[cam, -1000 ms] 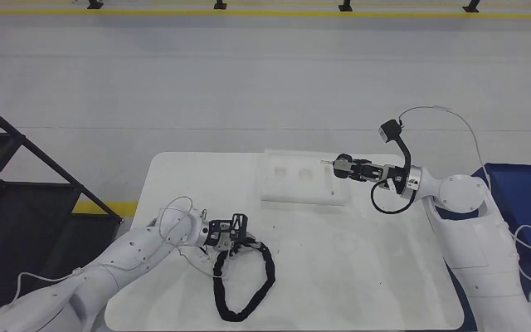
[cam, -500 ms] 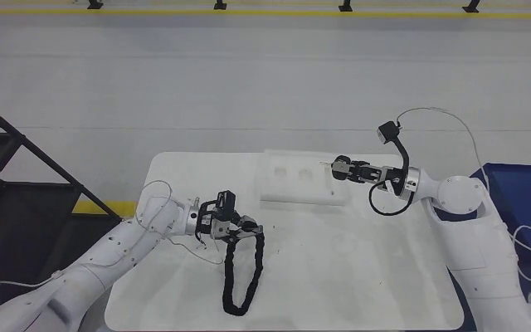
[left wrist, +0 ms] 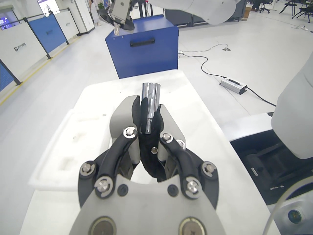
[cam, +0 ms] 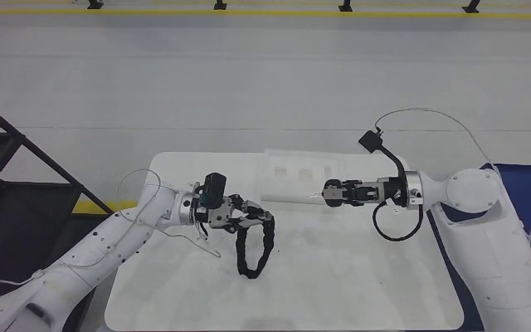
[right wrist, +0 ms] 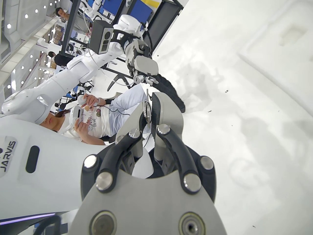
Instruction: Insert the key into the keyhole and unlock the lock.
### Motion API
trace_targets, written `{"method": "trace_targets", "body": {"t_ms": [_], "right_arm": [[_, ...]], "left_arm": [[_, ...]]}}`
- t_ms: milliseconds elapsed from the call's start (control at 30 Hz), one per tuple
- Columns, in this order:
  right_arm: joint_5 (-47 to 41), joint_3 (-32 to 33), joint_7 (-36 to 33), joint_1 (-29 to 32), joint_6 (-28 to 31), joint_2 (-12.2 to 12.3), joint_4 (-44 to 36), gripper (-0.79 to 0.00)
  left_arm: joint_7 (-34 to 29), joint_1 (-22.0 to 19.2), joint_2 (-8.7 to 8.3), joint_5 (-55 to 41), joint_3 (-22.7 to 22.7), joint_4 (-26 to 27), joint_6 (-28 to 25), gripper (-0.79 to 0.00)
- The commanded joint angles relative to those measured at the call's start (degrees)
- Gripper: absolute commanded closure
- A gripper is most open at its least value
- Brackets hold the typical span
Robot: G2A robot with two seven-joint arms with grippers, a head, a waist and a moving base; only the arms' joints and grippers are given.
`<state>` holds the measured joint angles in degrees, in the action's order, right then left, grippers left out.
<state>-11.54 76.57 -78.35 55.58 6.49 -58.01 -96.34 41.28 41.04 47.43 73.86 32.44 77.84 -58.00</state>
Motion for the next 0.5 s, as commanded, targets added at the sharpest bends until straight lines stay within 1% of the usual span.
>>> {"method": "trace_targets", "body": {"t_ms": [0,200,300,467], "right_arm": [[-0.4,0.2,-0.6,0.4,-1.0,0.2,-1.4,0.0],[-1.5,1.1,-1.3,1.7,-1.0,0.7,-4.1,0.0],[-3.8,1.4,-0.6,1.9,1.0,0.7,-3.8,0.0],[-3.8,1.4,-0.6,1.9,1.0,0.7,-3.8,0.0]], "left_arm": [[0.9,-0.9,-0.29,-0.3,-0.2,0.6,0.0,0.0],[4.9,-3.4,-0.73,-0.5,-1.7,0.5,0.0,0.0],[5.0,-4.3,-0.64,-2.6,-2.7,0.1,0.0,0.0],[5.0,-4.4,-0.62,-2.8,-2.8,0.1,0.0,0.0]]}}
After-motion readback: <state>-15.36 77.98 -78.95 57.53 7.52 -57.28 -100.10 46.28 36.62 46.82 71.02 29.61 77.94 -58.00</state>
